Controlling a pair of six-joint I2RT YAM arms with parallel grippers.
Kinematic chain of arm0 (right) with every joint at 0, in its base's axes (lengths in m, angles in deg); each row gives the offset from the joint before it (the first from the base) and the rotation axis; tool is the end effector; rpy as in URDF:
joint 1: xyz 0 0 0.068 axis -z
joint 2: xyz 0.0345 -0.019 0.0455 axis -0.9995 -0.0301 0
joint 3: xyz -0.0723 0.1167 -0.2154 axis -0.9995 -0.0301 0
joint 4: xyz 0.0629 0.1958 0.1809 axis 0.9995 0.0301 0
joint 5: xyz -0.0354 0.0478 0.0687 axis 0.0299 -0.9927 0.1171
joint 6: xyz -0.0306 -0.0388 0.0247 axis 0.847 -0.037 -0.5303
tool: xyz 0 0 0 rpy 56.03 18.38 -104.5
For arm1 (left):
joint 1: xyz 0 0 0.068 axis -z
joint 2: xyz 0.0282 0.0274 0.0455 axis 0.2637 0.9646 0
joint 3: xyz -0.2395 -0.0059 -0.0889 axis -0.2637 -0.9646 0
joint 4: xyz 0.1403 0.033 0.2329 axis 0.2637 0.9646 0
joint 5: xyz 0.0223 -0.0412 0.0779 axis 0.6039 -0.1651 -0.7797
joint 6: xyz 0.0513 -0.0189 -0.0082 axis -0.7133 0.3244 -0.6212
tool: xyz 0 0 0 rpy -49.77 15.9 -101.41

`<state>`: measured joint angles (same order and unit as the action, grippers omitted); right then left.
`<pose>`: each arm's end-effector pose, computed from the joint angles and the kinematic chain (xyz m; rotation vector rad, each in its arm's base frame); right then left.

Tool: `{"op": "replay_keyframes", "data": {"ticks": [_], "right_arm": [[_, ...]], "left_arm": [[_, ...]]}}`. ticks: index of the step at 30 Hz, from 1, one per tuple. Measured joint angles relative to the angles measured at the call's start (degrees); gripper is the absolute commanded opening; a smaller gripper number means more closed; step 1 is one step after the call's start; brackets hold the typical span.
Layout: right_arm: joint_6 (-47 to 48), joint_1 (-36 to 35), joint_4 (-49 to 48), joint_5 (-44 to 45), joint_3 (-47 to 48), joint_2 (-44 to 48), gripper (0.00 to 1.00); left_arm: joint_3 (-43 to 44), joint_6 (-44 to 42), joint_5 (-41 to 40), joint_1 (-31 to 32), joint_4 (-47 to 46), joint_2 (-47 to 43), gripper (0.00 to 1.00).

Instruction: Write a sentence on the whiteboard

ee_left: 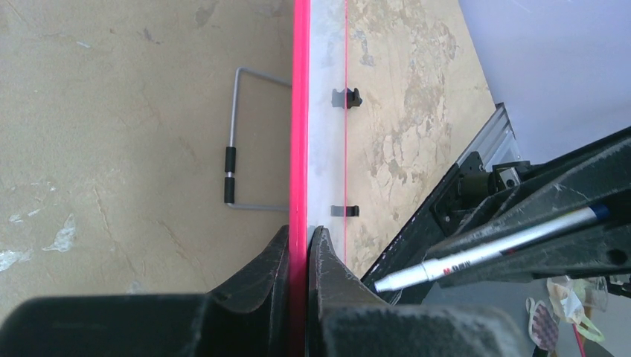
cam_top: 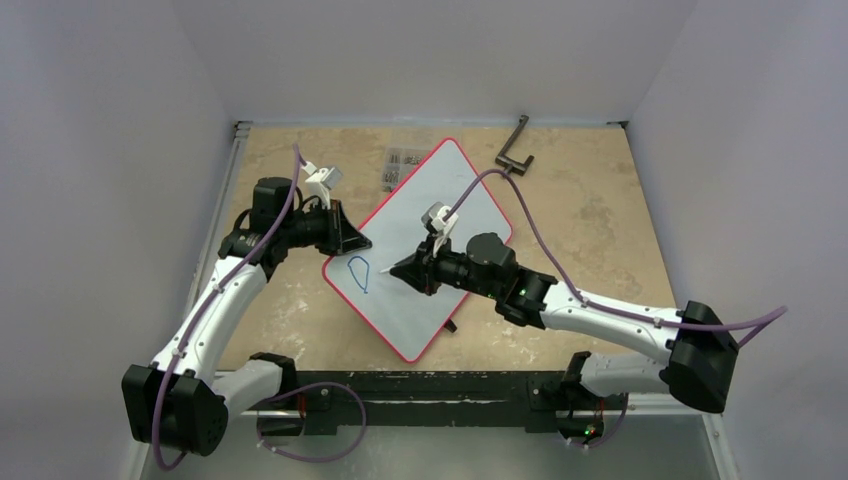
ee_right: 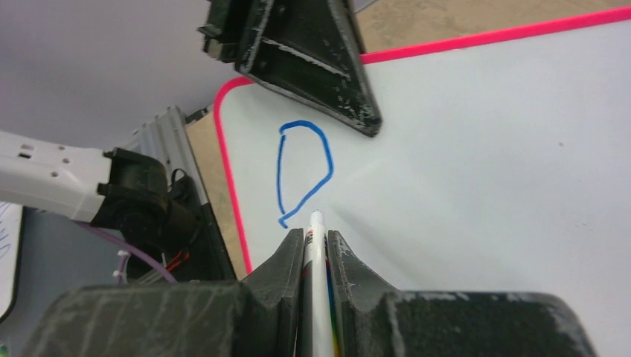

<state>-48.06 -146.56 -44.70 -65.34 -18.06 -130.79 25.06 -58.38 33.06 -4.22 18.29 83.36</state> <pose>0.1557 0.2615 0.2752 -0.7241 1.6780 1.0879 0.2416 -0.0721 0.2828 0.2837 2.2273 -1.0467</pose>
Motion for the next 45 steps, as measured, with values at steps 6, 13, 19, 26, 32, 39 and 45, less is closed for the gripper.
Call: {"op": "replay_keyframes", "data": {"ticks": [6,13,19,26,32,39,45], "right_arm": [[-0.02,0.07,1.46,5.18,0.0,0.0,0.0],[-0.33,0.44,0.44,5.81,-0.15,0.85,0.05],[-1.27,2.12,0.15,4.61,-0.15,0.5,0.0],[-1.42,2.1,-0.07,4.68,-0.15,0.44,0.0],[-1.62,2.1,0.04,6.75,-0.15,0.83,0.0],[-1.79,2.1,1.99,9.9,-0.15,0.83,0.0],[-0.92,2.1,2.05,10.75,-0.15,0.76,0.0]], "left_arm": [[0.0,0.0,0.02,0.0,0.04,-0.11,0.0],[0.0,0.0,0.04,0.0,0.37,-0.46,0.0],[0.0,0.0,0.04,0.0,0.52,-0.61,0.0],[0.0,0.0,0.07,0.0,0.52,-0.63,0.0],[0.0,0.0,0.07,0.02,0.52,-0.68,0.0],[0.0,0.0,0.07,0.09,0.52,-0.7,0.0],[0.0,0.0,0.07,0.11,0.52,-0.7,0.0]]}}
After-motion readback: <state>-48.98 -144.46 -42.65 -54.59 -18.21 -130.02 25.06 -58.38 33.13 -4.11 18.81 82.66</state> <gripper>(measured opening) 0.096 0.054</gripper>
